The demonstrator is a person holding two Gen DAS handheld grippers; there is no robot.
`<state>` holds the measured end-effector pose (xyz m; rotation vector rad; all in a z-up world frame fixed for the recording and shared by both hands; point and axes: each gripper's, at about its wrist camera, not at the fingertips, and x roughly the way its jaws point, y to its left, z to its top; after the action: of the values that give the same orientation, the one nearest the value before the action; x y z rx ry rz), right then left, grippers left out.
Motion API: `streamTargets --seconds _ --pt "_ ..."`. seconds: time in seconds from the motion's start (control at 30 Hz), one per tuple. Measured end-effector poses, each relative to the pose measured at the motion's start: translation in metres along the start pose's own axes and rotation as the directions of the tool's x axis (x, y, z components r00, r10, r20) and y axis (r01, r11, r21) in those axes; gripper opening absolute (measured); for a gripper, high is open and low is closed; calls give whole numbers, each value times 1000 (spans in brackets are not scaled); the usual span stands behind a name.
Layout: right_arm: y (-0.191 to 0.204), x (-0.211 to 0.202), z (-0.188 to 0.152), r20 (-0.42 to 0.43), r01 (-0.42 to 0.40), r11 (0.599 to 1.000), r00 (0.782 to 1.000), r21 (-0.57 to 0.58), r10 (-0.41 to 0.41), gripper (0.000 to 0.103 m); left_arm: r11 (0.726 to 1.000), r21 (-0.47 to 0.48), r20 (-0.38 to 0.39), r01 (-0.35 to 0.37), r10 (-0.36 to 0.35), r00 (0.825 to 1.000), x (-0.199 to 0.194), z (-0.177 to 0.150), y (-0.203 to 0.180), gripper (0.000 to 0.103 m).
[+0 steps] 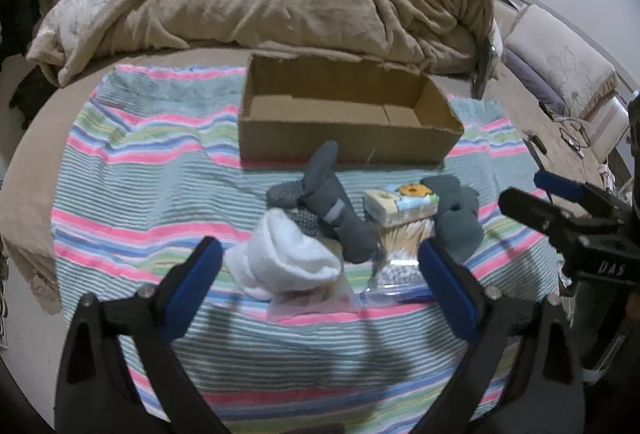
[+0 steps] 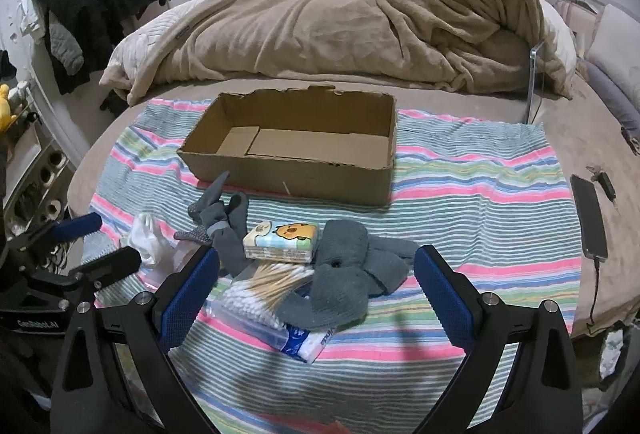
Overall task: Organize objects
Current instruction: 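Move both grippers toward the socks and glove beside the box, then grasp the white sock with the left gripper while the right grasps the grey glove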
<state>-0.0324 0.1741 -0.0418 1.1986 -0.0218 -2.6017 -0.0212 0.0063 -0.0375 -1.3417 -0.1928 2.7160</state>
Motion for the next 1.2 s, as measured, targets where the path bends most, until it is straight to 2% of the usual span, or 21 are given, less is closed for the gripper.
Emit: streamTargets --seconds 0.17,0.43,0.47,0.53,0.57,0.77,0.97,1.1,1.2 --pt "-10 16 -1 -36 -1 1000 999 21 1 98 1000 0 -59 -5 5 998 26 -5 3 89" --pt "-22 48 -4 -100 11 999 995 36 -8 93 999 -6 -76 -41 40 996 44 -8 14 89" --pt "-23 51 -5 -107 13 999 994 37 -9 92 999 -9 -72 -42 41 997 44 -8 16 87" --pt "-26 61 -6 -127 14 999 992 40 -9 88 999 -12 -77 -38 37 996 47 -9 21 74" --pt "-26 63 -6 -134 17 999 991 40 -11 86 999 -13 -84 -38 37 996 49 -9 22 71" --pt "-33 81 -14 -182 29 998 983 53 -19 75 1000 -16 -84 -25 23 996 52 -10 29 63" --pt "-34 91 -19 -201 -38 997 978 74 52 50 999 -34 -67 -11 9 998 52 -9 33 54" --pt "-35 87 -21 -186 -56 995 980 84 71 44 998 -57 -54 13 -16 998 47 -9 37 45" --pt "-39 72 -18 -143 -90 992 984 90 103 44 998 -51 -26 20 -22 999 39 -6 34 43"
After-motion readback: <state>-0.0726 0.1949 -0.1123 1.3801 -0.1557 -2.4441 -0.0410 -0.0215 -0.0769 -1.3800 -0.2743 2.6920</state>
